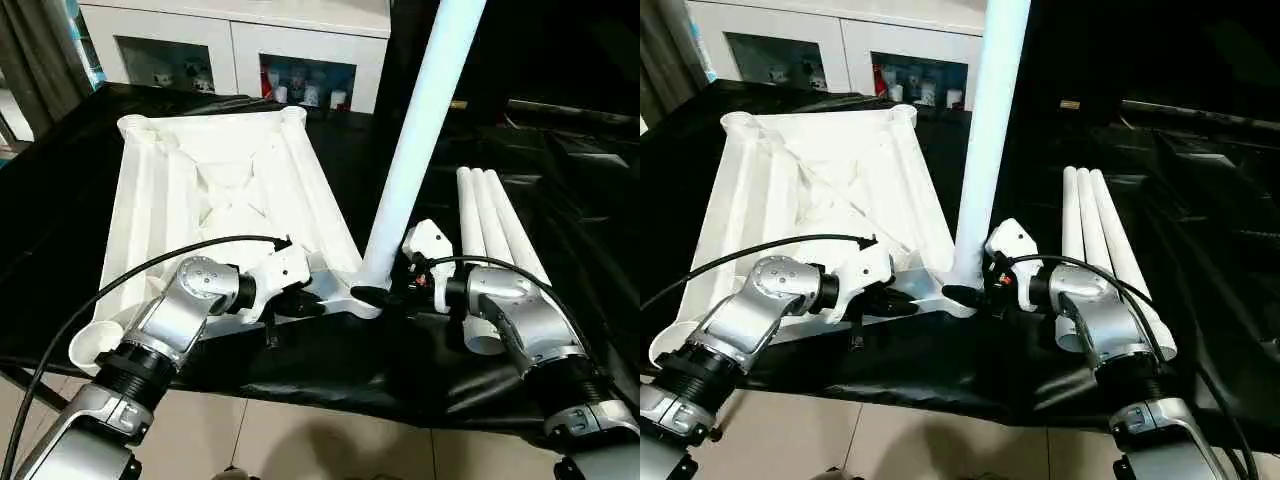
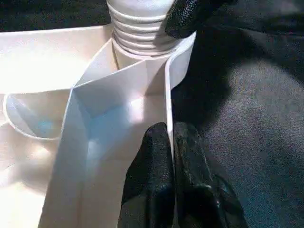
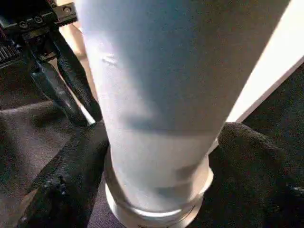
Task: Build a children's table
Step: Rotate leg to tighten
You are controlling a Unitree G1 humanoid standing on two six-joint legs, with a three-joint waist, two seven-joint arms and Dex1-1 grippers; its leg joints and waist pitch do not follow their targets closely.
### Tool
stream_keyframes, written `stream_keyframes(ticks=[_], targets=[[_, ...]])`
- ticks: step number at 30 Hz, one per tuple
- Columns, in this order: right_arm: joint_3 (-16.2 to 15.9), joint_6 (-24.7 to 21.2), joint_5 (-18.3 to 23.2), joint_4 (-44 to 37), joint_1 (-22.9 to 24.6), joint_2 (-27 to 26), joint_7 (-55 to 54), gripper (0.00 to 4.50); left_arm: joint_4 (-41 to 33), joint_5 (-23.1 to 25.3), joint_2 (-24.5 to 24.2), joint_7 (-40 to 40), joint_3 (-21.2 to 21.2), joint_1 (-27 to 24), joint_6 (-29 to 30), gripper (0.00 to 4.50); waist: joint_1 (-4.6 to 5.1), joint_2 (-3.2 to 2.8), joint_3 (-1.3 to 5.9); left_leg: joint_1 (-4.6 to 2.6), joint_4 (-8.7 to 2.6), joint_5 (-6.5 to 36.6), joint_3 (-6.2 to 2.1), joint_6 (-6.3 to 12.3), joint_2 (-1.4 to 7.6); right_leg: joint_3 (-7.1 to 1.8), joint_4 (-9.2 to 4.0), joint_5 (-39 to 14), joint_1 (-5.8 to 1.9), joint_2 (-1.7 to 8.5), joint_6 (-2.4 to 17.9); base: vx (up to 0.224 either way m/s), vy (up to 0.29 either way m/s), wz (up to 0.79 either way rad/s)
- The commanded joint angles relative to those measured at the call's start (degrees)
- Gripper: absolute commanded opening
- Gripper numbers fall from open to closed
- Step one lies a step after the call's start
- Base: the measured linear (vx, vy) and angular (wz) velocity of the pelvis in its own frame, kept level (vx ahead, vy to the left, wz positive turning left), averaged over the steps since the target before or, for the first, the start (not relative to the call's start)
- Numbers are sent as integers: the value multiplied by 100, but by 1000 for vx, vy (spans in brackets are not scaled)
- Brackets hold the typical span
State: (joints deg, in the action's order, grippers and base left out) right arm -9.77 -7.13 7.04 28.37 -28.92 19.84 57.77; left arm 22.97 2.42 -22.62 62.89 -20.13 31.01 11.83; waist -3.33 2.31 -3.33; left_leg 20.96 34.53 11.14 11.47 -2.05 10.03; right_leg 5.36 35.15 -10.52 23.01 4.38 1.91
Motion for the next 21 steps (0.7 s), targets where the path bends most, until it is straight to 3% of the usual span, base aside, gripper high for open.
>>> stream_keyframes(ticks=[1, 8, 15, 21], targets=[[-38, 6, -27, 77, -40, 10, -4, 334, 43, 39, -51, 13, -29, -6, 81, 0, -19, 1, 401, -62, -375, 708, -180, 301, 382, -382, -383, -905, -325, 510, 1273, 0, 0, 0], [-77, 110, -119, 255, -35, -17, -34, 279, 60, 50, -63, -37, -31, -14, 60, 0, -16, 11, 398, -69, -376, 766, -179, 271, 382, -382, -397, -1031, -321, 512, 1243, 0, 0, 0], [-84, 105, -135, 303, -24, -35, -50, 270, 48, 58, -64, -61, -30, -23, 80, 0, -11, 16, 405, -60, -372, 719, -179, 294, 377, -382, -386, -946, -328, 508, 1249, 0, 0, 0], [49, -9, -56, 485, 19, -154, -275, 269, 132, 46, 28, -230, 31, 6, 160, 0, 2, 15, 387, -74, -385, 872, -183, 232, 383, -382, -418, -1201, -313, 510, 1206, 0, 0, 0]])
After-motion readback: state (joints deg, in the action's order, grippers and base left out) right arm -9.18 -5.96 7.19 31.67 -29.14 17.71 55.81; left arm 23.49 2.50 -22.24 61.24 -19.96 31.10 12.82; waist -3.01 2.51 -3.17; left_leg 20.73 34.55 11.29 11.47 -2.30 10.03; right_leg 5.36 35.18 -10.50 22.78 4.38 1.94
